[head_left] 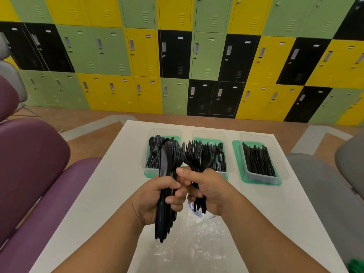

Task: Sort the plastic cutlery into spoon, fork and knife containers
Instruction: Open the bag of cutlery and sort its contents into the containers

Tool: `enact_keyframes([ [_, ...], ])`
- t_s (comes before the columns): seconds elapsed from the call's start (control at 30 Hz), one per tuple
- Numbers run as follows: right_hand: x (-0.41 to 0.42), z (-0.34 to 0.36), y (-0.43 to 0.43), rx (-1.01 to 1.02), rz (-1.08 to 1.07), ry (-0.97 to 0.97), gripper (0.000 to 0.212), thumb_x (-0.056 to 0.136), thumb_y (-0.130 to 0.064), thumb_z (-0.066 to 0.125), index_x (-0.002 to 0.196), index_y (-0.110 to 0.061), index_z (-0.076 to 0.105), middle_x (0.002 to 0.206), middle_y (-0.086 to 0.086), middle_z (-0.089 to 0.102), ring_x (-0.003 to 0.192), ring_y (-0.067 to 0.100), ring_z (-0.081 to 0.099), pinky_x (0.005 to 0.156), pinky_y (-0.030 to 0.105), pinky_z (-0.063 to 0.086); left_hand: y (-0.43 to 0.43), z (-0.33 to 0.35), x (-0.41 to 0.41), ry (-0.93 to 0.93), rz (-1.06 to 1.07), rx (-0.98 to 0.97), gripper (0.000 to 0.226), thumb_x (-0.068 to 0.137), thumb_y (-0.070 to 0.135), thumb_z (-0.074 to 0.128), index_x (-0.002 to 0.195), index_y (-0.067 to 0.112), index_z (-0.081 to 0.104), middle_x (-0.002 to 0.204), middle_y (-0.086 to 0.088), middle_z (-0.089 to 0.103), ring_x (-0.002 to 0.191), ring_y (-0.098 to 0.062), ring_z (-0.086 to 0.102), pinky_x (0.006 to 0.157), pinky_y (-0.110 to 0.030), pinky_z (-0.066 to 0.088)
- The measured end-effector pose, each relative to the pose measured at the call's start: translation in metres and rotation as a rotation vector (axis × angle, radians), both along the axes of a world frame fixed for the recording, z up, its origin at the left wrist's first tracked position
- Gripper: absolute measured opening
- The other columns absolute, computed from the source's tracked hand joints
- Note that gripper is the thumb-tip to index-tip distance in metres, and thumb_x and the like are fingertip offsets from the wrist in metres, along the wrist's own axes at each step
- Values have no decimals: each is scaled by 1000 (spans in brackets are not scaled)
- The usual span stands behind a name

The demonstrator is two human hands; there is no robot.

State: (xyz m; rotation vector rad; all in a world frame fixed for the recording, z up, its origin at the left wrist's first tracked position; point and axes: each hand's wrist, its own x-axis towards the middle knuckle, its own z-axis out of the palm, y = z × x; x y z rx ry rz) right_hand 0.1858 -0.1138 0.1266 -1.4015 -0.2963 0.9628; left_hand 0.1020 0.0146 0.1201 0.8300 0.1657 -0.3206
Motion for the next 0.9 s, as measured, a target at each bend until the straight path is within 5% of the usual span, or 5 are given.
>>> enact_keyframes([
  [0.13, 1, 4, -2, 0, 51, 20, 47, 79, -30, 74, 49, -10, 44, 41, 10, 44, 38, 23, 49, 53, 29, 45, -3, 1, 2, 29, -2, 46, 23, 67, 9, 56, 82, -1, 71, 65, -14, 64, 46, -16, 55, 50, -26, 50],
  [0.23, 1, 5, -2, 63, -64, 83, 42, 83, -23, 70, 49, -10, 48, 41, 8, 41, 36, 21, 43, 43, 25, 42, -6, 3, 4, 44, 102, 119, 18, 79, 11, 58, 81, 0, 72, 72, -17, 68, 58, -22, 66, 59, -31, 57],
  [0.37, 5, 2, -5, 111, -194, 124, 32, 83, -18, 71, 52, -11, 63, 42, 5, 43, 44, 19, 37, 51, 30, 40, -9, 3, 6, 11, 222, 268, 19, 83, 12, 62, 91, 0, 73, 84, -20, 70, 73, -25, 70, 70, -32, 60],
  [0.5, 6, -3, -7, 144, -249, 131, 36, 87, -14, 67, 51, -16, 69, 44, 1, 48, 37, 13, 41, 46, 28, 45, -17, 5, 7, 13, 343, 292, 20, 86, 9, 61, 101, 0, 71, 90, -21, 72, 76, -26, 71, 67, -31, 60],
  [0.9, 6, -2, -5, 87, -352, -11, 8, 84, -7, 70, 92, -3, 70, 62, -2, 71, 41, 2, 59, 39, 15, 43, -28, 7, 10, 36, 484, 346, 12, 88, 8, 62, 95, 11, 71, 85, -10, 76, 78, -23, 74, 62, -25, 58],
])
